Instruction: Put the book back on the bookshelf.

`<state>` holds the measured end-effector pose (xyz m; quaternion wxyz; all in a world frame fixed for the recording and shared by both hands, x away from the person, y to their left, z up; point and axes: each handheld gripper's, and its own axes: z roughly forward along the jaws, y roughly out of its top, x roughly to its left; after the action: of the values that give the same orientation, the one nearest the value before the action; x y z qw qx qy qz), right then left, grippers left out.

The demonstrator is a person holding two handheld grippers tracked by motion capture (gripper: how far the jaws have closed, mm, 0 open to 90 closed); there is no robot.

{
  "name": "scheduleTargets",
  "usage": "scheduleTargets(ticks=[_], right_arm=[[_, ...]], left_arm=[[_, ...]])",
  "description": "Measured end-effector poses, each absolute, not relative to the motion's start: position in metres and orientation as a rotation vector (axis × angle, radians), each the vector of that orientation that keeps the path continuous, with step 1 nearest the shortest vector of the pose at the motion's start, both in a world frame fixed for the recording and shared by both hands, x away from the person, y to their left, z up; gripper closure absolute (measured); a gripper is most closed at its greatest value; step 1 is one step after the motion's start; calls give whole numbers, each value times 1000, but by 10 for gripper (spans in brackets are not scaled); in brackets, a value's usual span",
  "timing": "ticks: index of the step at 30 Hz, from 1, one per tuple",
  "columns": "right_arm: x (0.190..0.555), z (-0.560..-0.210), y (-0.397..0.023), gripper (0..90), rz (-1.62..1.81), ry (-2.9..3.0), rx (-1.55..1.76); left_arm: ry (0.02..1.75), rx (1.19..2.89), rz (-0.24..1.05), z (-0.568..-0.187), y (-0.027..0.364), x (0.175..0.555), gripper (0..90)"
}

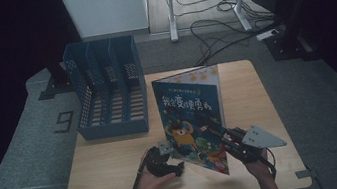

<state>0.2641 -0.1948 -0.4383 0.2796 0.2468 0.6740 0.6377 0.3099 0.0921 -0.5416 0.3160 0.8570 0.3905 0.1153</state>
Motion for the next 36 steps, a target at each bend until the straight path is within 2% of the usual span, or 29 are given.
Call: scheduleTargets(ticks=[14,36], right_arm=[[262,-436,-203,787,1672,1896,628],[266,-445,-223,739,1624,1981,683]], left_arm=[[1013,2145,324,-529,108,305,156],[934,1957,392,-475,112,322,161]])
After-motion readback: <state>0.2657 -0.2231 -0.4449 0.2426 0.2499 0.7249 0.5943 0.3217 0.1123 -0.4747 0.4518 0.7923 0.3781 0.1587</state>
